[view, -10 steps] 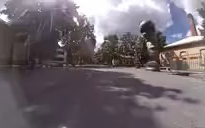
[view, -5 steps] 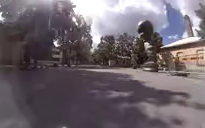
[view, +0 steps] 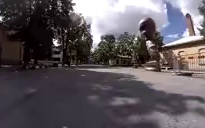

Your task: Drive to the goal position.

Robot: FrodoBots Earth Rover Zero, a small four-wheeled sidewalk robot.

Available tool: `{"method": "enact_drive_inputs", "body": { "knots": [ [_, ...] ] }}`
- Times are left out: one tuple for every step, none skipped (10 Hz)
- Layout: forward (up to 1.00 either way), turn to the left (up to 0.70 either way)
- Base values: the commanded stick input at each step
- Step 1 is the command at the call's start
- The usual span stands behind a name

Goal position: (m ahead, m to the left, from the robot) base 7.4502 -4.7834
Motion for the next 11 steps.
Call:
{"method": "enact_drive_inputs", "body": {
  "knots": [
    [0.85, 0.01],
    [0.85, 0.01],
    [0.85, 0.01],
    [0.85, 0.01],
    [0.85, 0.01],
    [0.85, 0.01],
    [0.85, 0.01],
    [0.85, 0.01],
    [0.85, 0.01],
    [0.85, 0.01],
    [0.85, 0.01]
  ]
}}
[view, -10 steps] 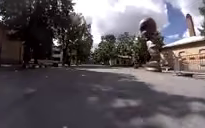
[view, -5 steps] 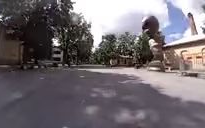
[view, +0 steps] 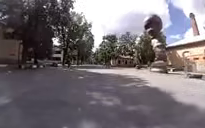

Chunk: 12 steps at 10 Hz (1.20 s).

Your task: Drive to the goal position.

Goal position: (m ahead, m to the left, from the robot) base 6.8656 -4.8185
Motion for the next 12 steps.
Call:
{"method": "enact_drive_inputs", "body": {
  "knots": [
    [0.85, 0.01],
    [0.85, 0.01],
    [0.85, 0.01],
    [0.85, 0.01],
    [0.85, 0.01],
    [0.85, 0.01],
    [0.85, 0.01],
    [0.85, 0.01],
    [0.85, 0.01],
    [0.85, 0.01],
    [0.85, 0.01],
    [0.85, 0.01]
  ]
}}
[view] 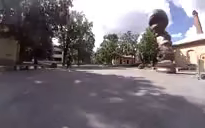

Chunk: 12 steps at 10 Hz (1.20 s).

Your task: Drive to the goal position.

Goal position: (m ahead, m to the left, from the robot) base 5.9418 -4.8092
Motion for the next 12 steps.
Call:
{"method": "enact_drive_inputs", "body": {
  "knots": [
    [0.85, 0.01],
    [0.85, 0.01],
    [0.85, 0.01],
    [0.85, 0.01],
    [0.85, 0.01],
    [0.85, 0.01],
    [0.85, 0.01],
    [0.85, 0.01],
    [0.85, 0.01],
    [0.85, 0.01],
    [0.85, 0.01],
    [0.85, 0.01]
  ]
}}
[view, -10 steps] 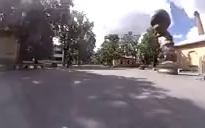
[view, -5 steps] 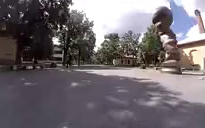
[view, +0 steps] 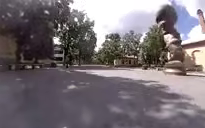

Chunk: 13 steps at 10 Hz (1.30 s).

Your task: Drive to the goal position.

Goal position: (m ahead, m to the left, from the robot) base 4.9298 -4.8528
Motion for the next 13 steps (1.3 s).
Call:
{"method": "enact_drive_inputs", "body": {
  "knots": [
    [0.85, 0.01],
    [0.85, 0.01],
    [0.85, 0.01],
    [0.85, 0.01],
    [0.85, 0.01],
    [0.85, 0.01],
    [0.85, 0.01],
    [0.85, 0.01],
    [0.85, 0.01],
    [0.85, 0.01],
    [0.85, 0.01],
    [0.85, 0.01],
    [0.85, 0.01]
  ]
}}
